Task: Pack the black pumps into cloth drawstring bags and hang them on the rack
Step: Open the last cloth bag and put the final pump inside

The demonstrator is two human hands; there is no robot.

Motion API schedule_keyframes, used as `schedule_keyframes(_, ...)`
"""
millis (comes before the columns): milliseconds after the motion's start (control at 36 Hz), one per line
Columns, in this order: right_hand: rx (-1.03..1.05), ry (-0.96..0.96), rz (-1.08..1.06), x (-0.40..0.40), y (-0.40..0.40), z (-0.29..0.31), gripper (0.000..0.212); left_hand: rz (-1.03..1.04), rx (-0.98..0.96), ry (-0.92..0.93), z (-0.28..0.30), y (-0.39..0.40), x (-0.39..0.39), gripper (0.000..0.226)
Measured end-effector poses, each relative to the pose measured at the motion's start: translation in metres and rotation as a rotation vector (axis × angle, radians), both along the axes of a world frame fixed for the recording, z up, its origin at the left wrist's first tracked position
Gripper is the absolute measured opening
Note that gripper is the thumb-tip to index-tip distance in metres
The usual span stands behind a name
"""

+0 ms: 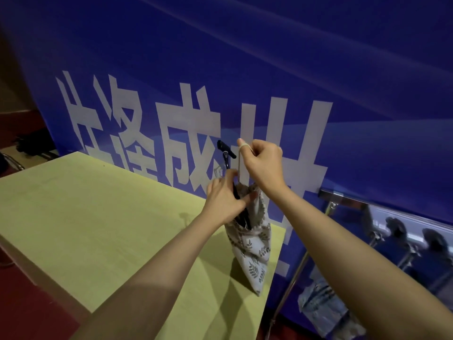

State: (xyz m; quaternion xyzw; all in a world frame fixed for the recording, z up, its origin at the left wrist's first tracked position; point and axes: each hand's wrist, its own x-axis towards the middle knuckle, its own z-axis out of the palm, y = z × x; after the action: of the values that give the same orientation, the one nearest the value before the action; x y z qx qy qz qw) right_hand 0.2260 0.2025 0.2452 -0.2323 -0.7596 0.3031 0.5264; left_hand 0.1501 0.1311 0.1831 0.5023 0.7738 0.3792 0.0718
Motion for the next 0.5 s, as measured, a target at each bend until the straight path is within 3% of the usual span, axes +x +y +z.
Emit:
schedule_keyframes(111,-0.018,0.040,-0.001,0.012,-0.004,0.004,0.048,0.080,-0.149,0.212,0.006,0.006,0.016,0.060)
schedule_keyframes(194,-0.025,0.018,0.053,0.022,-0.007,0.009,0.043,0.187,-0.200,0.195,0.009,0.013,0.029,0.061)
schedule_keyframes(333,-0.056,0.022,0.125,0.035,-0.013,0.009,0.043,0.219,-0.141,0.097,0.013,0.017,0.043,0.042)
schedule_keyframes(500,-0.057,0.092,0.060,0.066,-0.017,0.012,0.042,0.226,-0.228,0.240,0.013,0.014,0.074,0.048)
